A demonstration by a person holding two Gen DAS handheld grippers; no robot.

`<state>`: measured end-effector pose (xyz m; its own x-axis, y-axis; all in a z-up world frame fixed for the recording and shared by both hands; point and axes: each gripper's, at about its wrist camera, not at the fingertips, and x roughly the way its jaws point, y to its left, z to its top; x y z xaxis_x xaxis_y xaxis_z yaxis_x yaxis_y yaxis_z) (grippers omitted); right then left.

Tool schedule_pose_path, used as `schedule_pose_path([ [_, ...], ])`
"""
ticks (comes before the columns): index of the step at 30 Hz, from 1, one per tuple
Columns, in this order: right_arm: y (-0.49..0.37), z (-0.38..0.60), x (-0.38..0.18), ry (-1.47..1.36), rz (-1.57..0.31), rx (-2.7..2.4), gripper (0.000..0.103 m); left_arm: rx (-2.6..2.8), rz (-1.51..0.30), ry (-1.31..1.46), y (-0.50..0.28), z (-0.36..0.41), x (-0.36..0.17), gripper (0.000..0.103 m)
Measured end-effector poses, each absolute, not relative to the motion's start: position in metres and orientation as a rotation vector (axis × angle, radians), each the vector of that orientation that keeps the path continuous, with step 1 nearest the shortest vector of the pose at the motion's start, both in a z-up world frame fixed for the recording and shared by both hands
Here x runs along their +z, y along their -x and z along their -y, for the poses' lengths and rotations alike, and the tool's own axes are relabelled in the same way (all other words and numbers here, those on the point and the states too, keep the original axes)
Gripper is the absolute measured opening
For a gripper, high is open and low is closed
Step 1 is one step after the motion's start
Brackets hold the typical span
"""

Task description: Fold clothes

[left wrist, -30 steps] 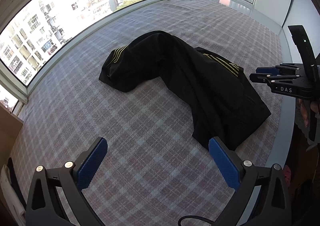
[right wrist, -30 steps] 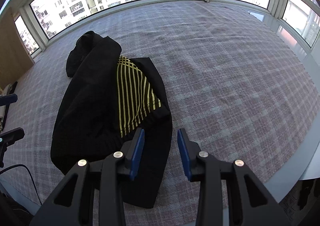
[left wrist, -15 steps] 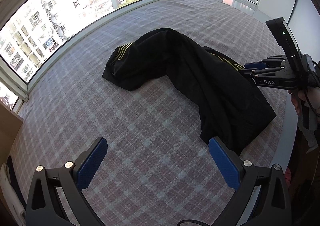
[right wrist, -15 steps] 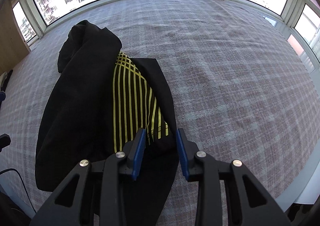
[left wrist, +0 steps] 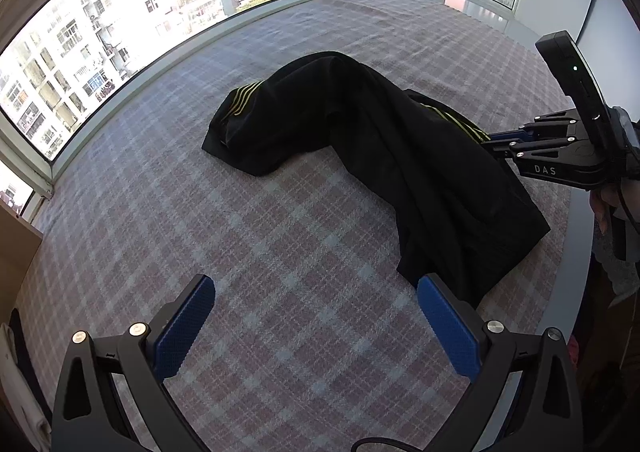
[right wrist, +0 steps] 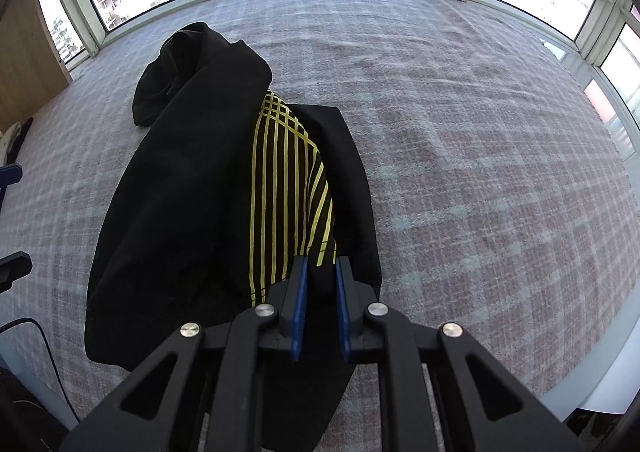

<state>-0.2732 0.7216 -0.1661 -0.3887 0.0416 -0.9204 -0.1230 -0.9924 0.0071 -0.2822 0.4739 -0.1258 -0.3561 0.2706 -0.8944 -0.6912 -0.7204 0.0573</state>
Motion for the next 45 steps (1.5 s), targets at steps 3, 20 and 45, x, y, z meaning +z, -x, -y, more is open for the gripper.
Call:
schedule_pose_path([
  [3, 0.276, -0.725, -0.169, 1.699, -0.144, 2.529, 0.011, 2.104, -0.582, 1.269, 0.281, -0.475, -0.126, 0.102],
  [20, 0.279, -0.724, -0.164, 1.787, -0.315, 2.439, 0.012, 2.105, -0.589, 1.265, 0.279, -0.472, -0.131, 0.102],
  [45, 0.341, -0.564, -0.061, 1.831, -0.728, 3.038, 0.010, 2.289, -0.443, 1.301, 0.304, -0.378, -0.113, 0.102],
])
